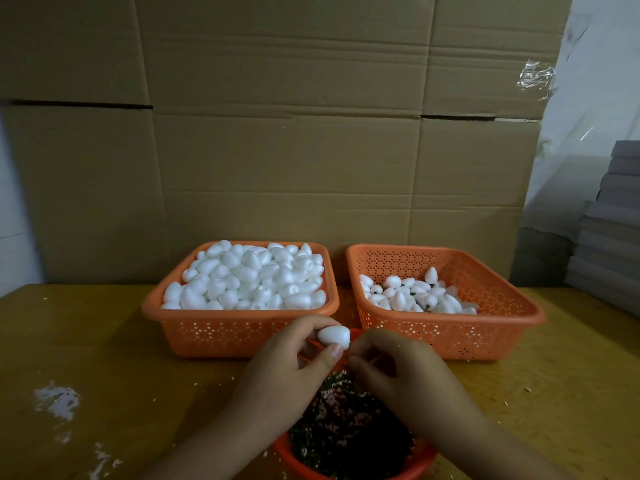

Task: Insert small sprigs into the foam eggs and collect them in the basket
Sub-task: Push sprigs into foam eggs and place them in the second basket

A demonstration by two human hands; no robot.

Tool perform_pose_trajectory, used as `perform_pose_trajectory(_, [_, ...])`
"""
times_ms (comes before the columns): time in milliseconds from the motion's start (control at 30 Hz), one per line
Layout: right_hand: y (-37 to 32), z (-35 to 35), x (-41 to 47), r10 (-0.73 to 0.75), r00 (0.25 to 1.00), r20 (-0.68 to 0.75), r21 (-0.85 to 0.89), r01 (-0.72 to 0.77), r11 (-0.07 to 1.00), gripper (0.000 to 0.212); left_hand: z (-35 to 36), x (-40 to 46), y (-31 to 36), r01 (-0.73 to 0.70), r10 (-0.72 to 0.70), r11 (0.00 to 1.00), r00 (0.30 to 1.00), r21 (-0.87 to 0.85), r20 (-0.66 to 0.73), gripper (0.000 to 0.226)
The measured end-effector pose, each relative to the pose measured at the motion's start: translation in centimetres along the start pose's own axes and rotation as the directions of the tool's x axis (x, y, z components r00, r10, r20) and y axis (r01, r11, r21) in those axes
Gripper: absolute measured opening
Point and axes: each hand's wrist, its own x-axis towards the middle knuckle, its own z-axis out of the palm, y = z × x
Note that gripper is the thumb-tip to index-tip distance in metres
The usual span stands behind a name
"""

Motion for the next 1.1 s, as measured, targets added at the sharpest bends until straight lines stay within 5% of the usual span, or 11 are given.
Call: perform_pose_trajectory(1100, [0.05,-0.07,0.1,0.097,0.995,0.007,0.191,-0.096,0.977,0.016,0.02,0.0,-0.26,0.002,-0.002,1.0,1.0,-0.028,0.002,0.032])
